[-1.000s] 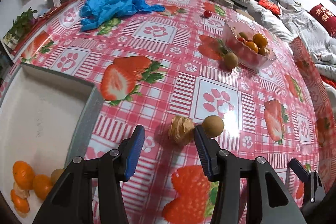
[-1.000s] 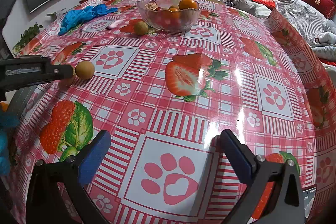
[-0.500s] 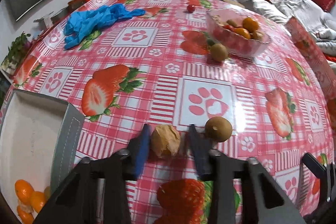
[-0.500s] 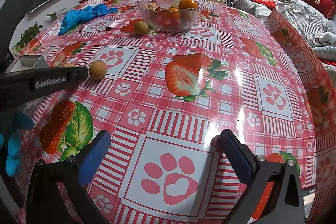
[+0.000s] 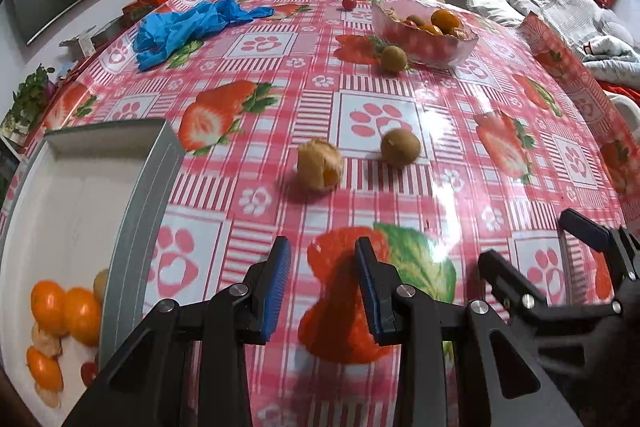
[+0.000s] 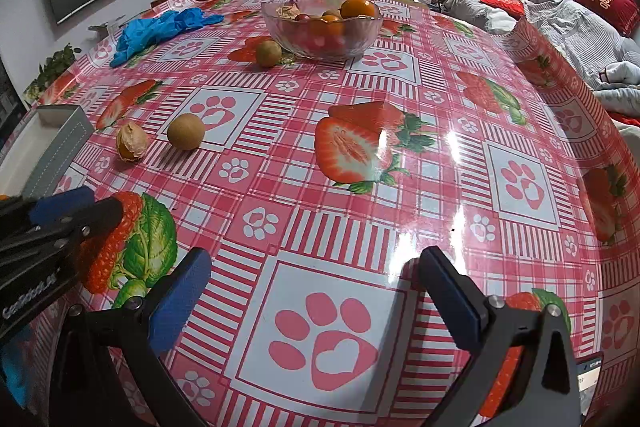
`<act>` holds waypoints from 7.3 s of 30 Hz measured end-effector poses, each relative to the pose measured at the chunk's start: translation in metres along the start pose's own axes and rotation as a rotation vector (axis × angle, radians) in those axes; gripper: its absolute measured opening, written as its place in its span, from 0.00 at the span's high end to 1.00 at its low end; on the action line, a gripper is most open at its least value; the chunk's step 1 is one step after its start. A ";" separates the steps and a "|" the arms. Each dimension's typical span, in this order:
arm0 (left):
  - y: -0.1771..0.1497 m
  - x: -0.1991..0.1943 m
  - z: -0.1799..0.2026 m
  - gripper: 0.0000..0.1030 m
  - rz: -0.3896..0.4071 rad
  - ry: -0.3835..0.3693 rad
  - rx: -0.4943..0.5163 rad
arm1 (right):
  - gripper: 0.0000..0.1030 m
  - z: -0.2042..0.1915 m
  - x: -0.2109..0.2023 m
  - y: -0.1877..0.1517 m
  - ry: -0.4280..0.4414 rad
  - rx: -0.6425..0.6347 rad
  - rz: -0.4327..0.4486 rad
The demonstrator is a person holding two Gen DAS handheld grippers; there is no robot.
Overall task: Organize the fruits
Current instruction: 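Grasp the walnut with the left tool while the right tool grasps the kiwi, then carry the walnut and kiwi over the white tray with both tools, then lower walnut and kiwi into the tray and open both tools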
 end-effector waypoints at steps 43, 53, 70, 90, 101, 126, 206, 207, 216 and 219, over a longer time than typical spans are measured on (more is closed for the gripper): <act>0.045 0.019 -0.005 0.41 0.029 -0.046 0.011 | 0.72 -0.004 -0.012 0.035 0.233 0.094 -0.044; 0.046 0.022 -0.010 0.75 0.003 -0.047 -0.056 | 0.72 0.005 -0.027 0.022 0.249 0.108 -0.054; 0.014 -0.075 -0.025 0.75 0.084 0.011 -0.040 | 0.72 -0.042 -0.103 0.029 0.333 0.043 0.015; -0.044 -0.168 -0.136 0.75 0.162 0.101 -0.167 | 0.72 -0.162 -0.161 0.043 0.469 -0.134 0.015; -0.050 -0.197 -0.169 0.75 0.198 0.118 -0.194 | 0.72 -0.152 -0.166 0.078 0.711 0.007 -0.107; -0.065 -0.153 -0.165 0.75 0.073 0.171 -0.181 | 0.72 -0.214 -0.142 0.051 0.601 -0.194 -0.171; -0.067 -0.138 -0.156 0.00 0.060 0.172 -0.186 | 0.03 -0.232 -0.123 0.045 0.549 -0.272 -0.162; -0.068 -0.139 -0.155 0.00 0.061 0.172 -0.187 | 0.00 -0.230 -0.122 0.046 0.527 -0.275 -0.159; -0.072 -0.143 -0.148 0.00 0.042 0.250 -0.165 | 0.00 -0.209 -0.121 0.047 0.460 -0.278 -0.143; -0.073 -0.143 -0.146 0.00 0.032 0.267 -0.157 | 0.00 -0.204 -0.124 0.047 0.429 -0.291 -0.123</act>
Point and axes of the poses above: each gripper's, at about its wrist camera, not at the fingertips, and x roughly the way its jaws point, z to its right, y to its top, the point moved 3 cm from there along x, roughly the way its jaws point, and after that the axes turned 15 degrees about -y, right-handed, at the moved point
